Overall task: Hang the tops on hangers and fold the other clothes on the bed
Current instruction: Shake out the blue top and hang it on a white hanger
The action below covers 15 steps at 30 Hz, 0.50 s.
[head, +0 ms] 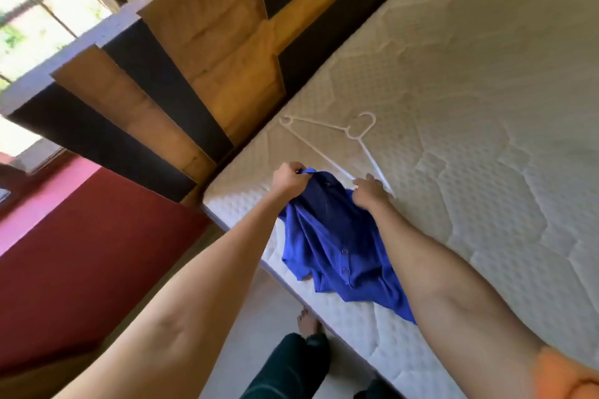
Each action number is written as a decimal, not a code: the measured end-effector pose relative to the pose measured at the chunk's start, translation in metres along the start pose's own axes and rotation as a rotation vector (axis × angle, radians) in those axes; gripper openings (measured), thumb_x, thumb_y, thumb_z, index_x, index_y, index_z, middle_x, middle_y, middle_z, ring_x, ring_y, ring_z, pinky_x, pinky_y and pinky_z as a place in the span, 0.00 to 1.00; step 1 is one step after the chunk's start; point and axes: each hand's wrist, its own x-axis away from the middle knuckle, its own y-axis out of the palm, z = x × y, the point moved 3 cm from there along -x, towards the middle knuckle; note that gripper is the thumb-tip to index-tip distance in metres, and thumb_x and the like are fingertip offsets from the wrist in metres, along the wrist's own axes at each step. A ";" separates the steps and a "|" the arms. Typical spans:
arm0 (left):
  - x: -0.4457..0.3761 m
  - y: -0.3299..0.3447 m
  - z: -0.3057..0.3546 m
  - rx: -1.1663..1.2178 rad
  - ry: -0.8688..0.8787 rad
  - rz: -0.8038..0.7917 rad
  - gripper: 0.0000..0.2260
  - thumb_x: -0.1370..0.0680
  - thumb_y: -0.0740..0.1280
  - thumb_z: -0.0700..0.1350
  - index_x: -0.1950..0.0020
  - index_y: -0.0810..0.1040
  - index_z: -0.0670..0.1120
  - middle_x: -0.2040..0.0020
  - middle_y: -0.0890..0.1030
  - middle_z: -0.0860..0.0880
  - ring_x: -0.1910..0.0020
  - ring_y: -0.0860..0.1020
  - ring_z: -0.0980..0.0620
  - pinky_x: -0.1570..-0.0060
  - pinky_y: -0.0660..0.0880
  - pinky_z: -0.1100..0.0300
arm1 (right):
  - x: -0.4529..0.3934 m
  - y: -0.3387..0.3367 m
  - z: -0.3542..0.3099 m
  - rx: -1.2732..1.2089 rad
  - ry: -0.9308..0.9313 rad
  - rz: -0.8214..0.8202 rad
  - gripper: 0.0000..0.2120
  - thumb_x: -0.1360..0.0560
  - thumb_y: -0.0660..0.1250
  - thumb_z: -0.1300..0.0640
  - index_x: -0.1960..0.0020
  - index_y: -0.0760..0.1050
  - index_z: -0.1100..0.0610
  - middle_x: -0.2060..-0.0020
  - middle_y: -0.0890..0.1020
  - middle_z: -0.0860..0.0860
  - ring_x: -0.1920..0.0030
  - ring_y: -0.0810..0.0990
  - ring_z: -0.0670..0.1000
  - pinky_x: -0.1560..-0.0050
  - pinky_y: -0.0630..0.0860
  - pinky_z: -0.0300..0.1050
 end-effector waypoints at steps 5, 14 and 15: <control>-0.035 0.001 -0.013 -0.025 0.031 -0.036 0.04 0.23 0.63 0.43 0.57 0.75 0.45 0.59 0.76 0.47 0.58 0.72 0.49 0.62 0.65 0.60 | -0.031 0.024 0.003 0.112 0.055 0.026 0.19 0.22 0.57 0.57 0.32 0.67 0.58 0.32 0.66 0.57 0.32 0.65 0.60 0.32 0.60 0.57; -0.009 -0.009 0.034 -0.031 0.106 -0.136 0.04 0.23 0.62 0.43 0.55 0.75 0.44 0.57 0.76 0.46 0.57 0.72 0.48 0.60 0.66 0.60 | 0.034 -0.047 -0.010 -0.324 0.052 0.365 0.14 0.24 0.62 0.50 0.45 0.68 0.59 0.51 0.79 0.55 0.50 0.78 0.59 0.50 0.72 0.50; -0.004 -0.011 0.047 -0.020 0.119 -0.143 0.04 0.23 0.62 0.43 0.56 0.75 0.44 0.57 0.76 0.46 0.57 0.72 0.48 0.60 0.66 0.60 | 0.045 -0.061 -0.011 -0.342 0.093 0.429 0.15 0.23 0.59 0.50 0.44 0.68 0.60 0.50 0.80 0.57 0.49 0.79 0.60 0.51 0.73 0.50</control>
